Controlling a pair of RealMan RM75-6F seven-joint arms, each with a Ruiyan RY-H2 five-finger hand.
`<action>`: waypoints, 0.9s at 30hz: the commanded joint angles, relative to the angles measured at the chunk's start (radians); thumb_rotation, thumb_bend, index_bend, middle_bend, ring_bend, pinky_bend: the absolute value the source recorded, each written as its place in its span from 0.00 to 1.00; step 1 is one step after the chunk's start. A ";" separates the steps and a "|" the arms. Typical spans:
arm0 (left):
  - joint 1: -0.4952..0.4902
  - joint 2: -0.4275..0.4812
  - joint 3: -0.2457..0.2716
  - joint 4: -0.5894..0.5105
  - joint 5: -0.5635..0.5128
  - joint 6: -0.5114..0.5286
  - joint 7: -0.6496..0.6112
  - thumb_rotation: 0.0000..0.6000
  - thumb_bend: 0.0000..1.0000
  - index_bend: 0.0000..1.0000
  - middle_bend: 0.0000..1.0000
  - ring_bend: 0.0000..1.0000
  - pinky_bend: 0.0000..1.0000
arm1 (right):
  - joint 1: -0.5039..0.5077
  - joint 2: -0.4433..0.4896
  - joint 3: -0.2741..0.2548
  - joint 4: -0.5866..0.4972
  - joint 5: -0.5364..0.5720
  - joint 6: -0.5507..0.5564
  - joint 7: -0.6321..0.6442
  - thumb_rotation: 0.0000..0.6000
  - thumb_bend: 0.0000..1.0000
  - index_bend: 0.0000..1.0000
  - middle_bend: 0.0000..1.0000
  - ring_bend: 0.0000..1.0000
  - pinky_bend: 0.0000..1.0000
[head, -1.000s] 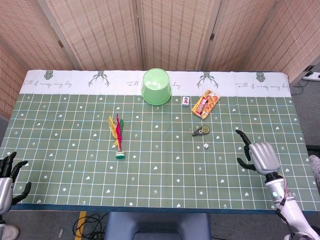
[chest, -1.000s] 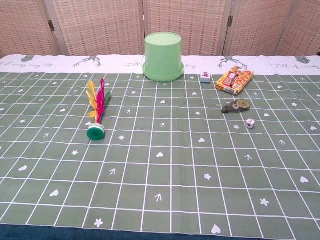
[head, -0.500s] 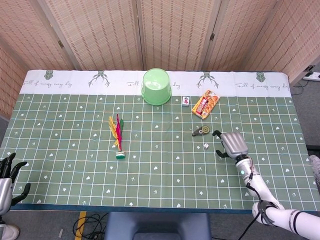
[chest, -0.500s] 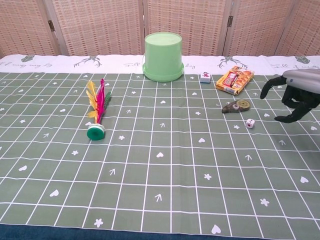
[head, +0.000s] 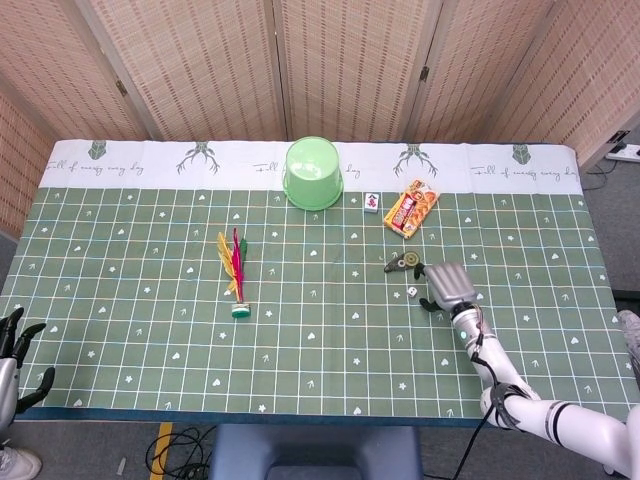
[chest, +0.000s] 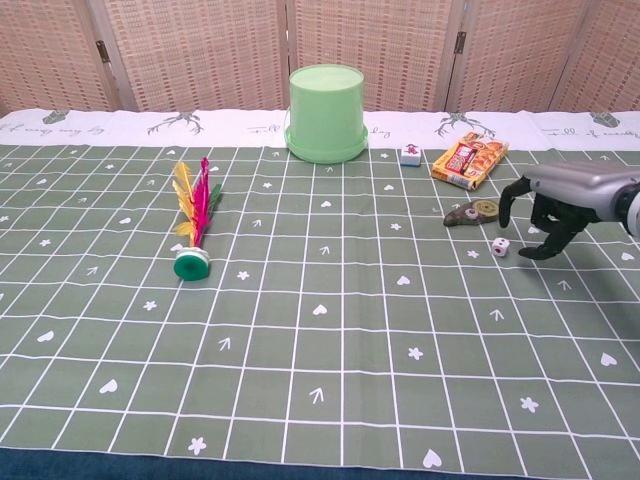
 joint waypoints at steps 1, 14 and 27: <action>0.000 0.000 0.000 0.001 0.001 0.000 -0.001 1.00 0.39 0.20 0.02 0.03 0.09 | 0.009 -0.012 -0.004 0.015 0.005 -0.003 0.006 1.00 0.22 0.42 0.92 0.99 1.00; 0.004 0.002 -0.002 0.008 -0.003 0.001 -0.008 1.00 0.39 0.20 0.02 0.03 0.09 | 0.048 -0.055 -0.020 0.053 0.022 -0.002 -0.017 1.00 0.22 0.46 0.92 0.99 1.00; 0.005 0.004 0.001 0.011 -0.001 -0.004 -0.021 1.00 0.39 0.20 0.02 0.03 0.09 | 0.066 -0.069 -0.033 0.072 0.041 -0.001 -0.029 1.00 0.23 0.55 0.93 1.00 1.00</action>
